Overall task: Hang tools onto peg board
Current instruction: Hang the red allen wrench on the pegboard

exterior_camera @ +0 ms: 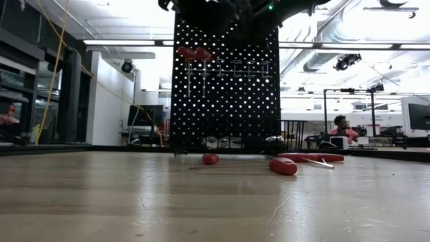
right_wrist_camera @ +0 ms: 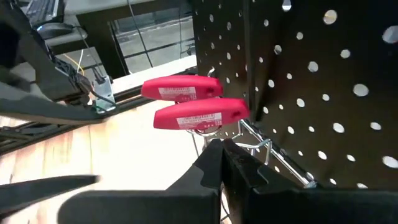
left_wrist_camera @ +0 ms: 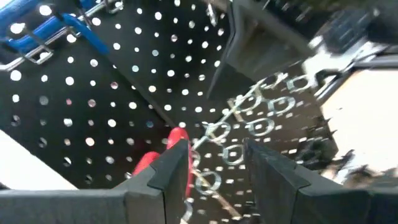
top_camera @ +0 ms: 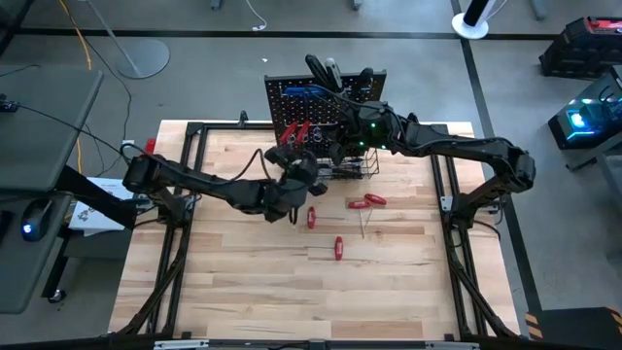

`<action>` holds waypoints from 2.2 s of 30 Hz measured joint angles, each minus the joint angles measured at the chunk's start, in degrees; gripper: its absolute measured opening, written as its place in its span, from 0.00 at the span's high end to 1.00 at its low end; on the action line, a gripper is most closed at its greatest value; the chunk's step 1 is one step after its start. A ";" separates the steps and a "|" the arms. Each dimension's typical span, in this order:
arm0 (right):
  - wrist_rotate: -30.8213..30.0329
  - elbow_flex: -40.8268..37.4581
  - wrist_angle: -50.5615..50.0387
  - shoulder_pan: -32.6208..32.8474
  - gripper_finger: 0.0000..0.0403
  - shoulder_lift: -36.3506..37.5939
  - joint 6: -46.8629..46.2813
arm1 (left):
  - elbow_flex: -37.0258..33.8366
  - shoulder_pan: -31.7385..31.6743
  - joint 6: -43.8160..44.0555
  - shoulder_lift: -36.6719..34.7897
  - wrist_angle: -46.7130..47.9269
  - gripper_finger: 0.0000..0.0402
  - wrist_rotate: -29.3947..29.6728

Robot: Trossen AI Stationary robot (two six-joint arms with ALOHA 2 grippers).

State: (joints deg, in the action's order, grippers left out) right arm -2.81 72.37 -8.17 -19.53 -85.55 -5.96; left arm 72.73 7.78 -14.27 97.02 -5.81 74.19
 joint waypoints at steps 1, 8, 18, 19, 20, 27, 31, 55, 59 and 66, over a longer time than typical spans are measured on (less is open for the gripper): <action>0.00 0.01 -0.25 0.00 1.00 0.20 0.02 | 0.00 0.62 2.27 -0.43 0.83 0.63 -0.04; 0.00 -0.01 -2.54 0.00 1.00 3.28 -0.06 | 0.00 4.69 22.97 -5.44 5.06 0.63 -5.08; -0.32 -0.01 -6.81 1.85 1.00 7.09 -4.16 | 0.00 8.00 35.68 -10.04 12.31 0.63 -23.17; -0.54 -0.01 -7.48 2.08 1.00 7.45 -4.71 | 0.00 8.16 36.97 -10.76 13.80 0.63 -25.75; -0.93 -0.01 -8.21 2.39 1.00 7.81 -5.47 | 0.00 8.46 38.14 -11.54 15.58 0.63 -28.02; -1.35 -0.01 -11.06 5.57 1.00 10.26 -9.58 | 0.00 11.28 38.59 -17.49 25.12 0.63 -36.45; -3.43 -0.01 -12.97 8.84 1.00 12.38 -13.14 | 0.00 12.73 36.41 -20.46 29.68 0.63 -36.57; -19.74 -0.12 -75.18 50.21 1.00 15.92 -60.18 | -0.89 10.16 37.76 0.35 19.04 0.63 -58.80; -23.99 -0.12 -78.13 52.93 1.00 15.92 -61.07 | 8.55 7.12 27.24 5.87 34.14 0.62 -58.62; -26.82 -0.12 -74.75 53.41 0.98 15.90 -56.53 | 13.09 1.10 21.60 13.53 45.06 0.53 -61.55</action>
State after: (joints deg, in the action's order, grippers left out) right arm -29.63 72.25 -82.92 33.88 -69.65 -62.49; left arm 85.82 8.88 7.34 110.55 39.26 12.64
